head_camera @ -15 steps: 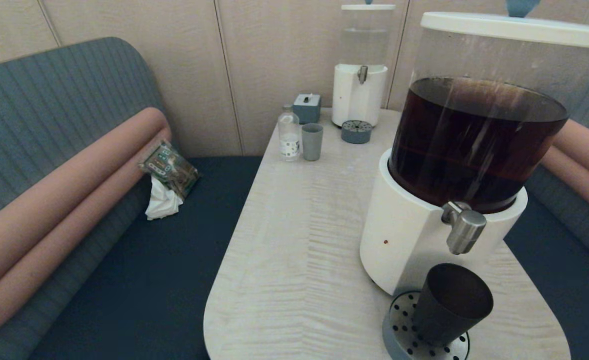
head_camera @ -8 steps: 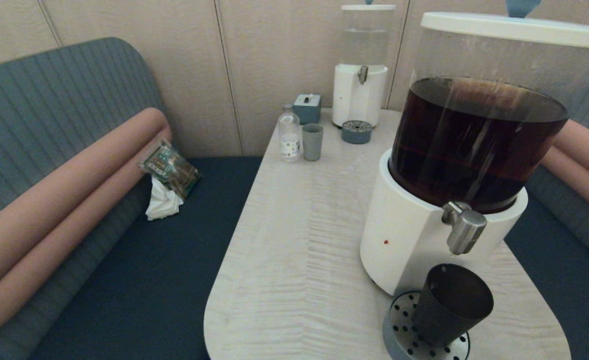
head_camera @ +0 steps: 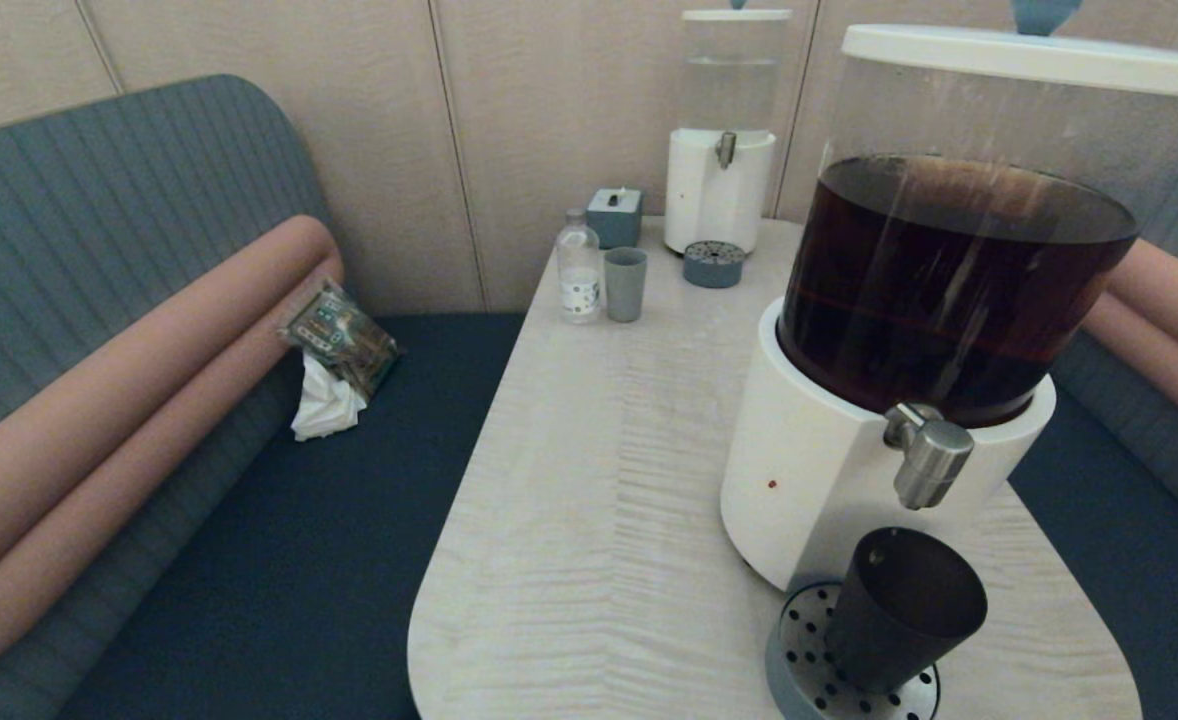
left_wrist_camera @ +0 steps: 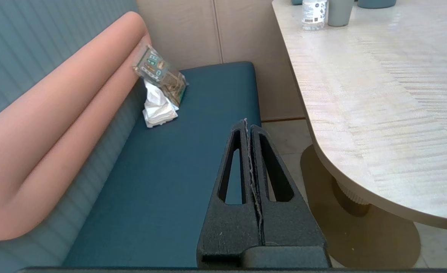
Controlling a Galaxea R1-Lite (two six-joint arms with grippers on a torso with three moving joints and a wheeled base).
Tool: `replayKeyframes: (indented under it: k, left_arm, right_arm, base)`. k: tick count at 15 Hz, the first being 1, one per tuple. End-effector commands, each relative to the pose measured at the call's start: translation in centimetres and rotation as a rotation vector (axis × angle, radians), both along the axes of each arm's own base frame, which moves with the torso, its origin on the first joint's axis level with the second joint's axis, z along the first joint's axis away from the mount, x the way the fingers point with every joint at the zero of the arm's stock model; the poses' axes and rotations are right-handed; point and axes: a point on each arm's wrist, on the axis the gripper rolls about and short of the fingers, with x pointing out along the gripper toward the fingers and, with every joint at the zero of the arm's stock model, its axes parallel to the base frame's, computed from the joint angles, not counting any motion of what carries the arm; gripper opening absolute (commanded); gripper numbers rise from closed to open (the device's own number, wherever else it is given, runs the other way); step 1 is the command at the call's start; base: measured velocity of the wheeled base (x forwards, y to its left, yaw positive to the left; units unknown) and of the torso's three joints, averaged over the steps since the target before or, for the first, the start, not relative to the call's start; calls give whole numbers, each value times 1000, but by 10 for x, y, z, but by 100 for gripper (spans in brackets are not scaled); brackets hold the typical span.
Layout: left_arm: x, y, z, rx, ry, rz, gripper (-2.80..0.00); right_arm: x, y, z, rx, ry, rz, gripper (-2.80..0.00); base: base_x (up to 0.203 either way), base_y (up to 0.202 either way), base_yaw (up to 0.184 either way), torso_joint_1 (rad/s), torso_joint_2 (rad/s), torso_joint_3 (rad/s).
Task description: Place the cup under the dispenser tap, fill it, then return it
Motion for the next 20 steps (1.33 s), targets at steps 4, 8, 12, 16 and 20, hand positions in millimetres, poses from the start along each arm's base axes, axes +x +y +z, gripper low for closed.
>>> replayKeyframes:
  k: [4, 8, 12, 16, 20]
  left_arm:
    - [3, 0, -11, 1, 41, 1, -280]
    - [3, 0, -11, -1, 41, 0, -280]
    - [3, 0, -11, 1, 41, 0, -280]
    - [3, 0, -11, 1, 39, -3, -280]
    - [3, 0, -11, 1, 39, 1, -280]
  right_arm:
    - [-1, 0, 0, -5, 21, 3, -280]
    - [-1, 0, 0, -5, 22, 1, -280]
    - [0, 0, 0, -1, -4, 0, -280]
    - [0, 0, 1, 10, -25, -3, -280]
    - [0, 0, 1, 13, -22, -3, -280]
  base:
    - [0, 0, 0, 0, 0, 0]
    - [0, 0, 0, 0, 0, 0]
    - [0, 0, 0, 0, 0, 0]
    - [0, 0, 0, 0, 0, 0]
    - [0, 0, 0, 0, 0, 0]
